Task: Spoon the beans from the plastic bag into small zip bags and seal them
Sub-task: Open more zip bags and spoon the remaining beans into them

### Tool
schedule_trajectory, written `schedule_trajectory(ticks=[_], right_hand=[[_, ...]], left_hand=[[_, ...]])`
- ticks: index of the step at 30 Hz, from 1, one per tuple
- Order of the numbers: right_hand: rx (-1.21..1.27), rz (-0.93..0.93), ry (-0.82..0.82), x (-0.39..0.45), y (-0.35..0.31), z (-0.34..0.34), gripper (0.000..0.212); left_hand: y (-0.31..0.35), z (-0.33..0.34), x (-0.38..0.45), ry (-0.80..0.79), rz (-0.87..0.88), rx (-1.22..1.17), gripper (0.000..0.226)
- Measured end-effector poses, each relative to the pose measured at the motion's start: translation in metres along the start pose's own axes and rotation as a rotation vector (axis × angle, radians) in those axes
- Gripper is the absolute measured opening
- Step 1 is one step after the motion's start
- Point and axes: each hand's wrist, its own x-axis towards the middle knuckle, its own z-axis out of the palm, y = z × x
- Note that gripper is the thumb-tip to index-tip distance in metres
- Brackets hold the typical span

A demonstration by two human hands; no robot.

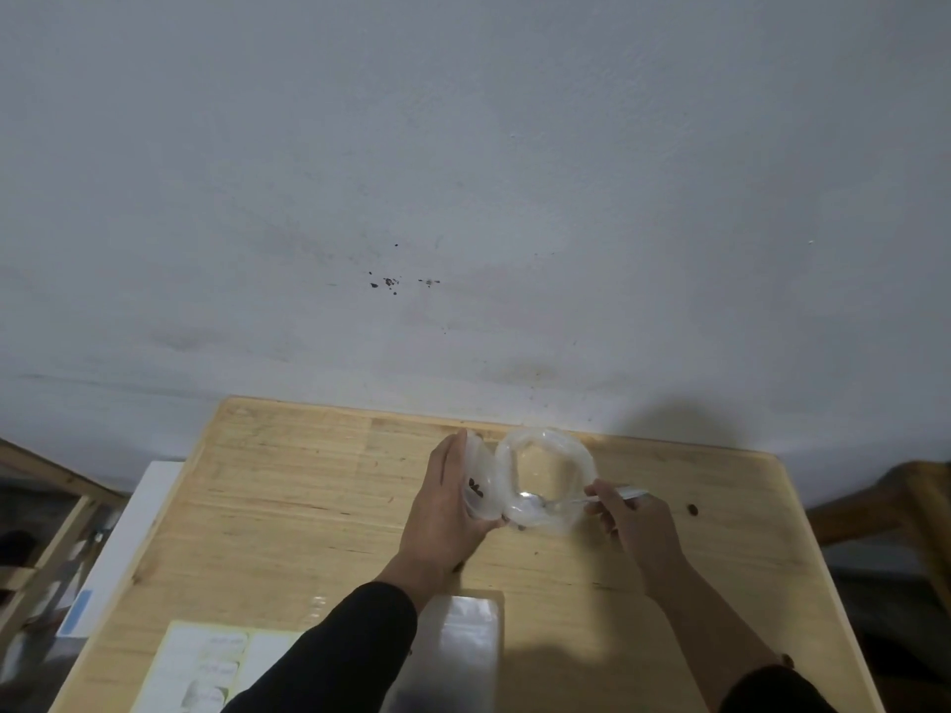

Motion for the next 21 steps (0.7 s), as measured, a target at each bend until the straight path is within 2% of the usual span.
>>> schedule_trajectory(ticks=[15,21], right_hand=[[0.111,-0.056,0.107,0.012,-0.01,-0.011,0.019],[0.04,-0.115,0.088,0.018,-0.011,-0.017,0.022]], left_hand=[[0.003,0.001,0.0,0.026,-0.016,0.004,0.111],[0.01,0.004,0.001,0.027,-0.019,-0.04,0.11]])
